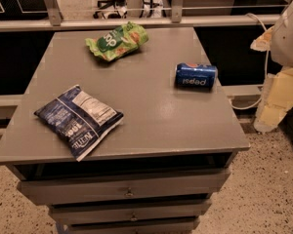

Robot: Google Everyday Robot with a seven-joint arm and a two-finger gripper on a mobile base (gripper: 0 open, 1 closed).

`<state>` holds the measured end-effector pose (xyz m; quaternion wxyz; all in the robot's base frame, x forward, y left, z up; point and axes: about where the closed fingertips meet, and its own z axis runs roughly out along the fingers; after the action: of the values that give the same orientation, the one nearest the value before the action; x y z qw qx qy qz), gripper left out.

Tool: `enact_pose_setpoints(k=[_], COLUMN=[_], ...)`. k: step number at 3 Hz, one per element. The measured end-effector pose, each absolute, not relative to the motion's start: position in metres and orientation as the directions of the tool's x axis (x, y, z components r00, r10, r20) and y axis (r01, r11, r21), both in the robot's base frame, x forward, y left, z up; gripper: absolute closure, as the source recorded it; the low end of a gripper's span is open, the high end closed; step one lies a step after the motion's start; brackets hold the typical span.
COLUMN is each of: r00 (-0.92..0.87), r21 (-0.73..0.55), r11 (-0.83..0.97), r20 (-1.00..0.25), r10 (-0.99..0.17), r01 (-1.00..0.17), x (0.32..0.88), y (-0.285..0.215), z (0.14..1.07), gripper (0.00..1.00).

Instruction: Move pepsi can near blue chip bag

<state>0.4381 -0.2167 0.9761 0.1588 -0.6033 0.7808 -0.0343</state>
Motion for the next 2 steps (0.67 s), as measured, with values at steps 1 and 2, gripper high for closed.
enact_pose_setpoints(k=[1,2], r00=[-0.223,-0.240], r21=[-0.244,-0.222], r11=[0.275,0.326], r20=[-0.219,-0.340], r10=[-0.950,-0.909], r01=[-0.930,-0.919], x=[0.4386,0.4431], y=[-0.2166,-0.2158], z=[0.9764,0.9802], gripper=[0.00,0.00])
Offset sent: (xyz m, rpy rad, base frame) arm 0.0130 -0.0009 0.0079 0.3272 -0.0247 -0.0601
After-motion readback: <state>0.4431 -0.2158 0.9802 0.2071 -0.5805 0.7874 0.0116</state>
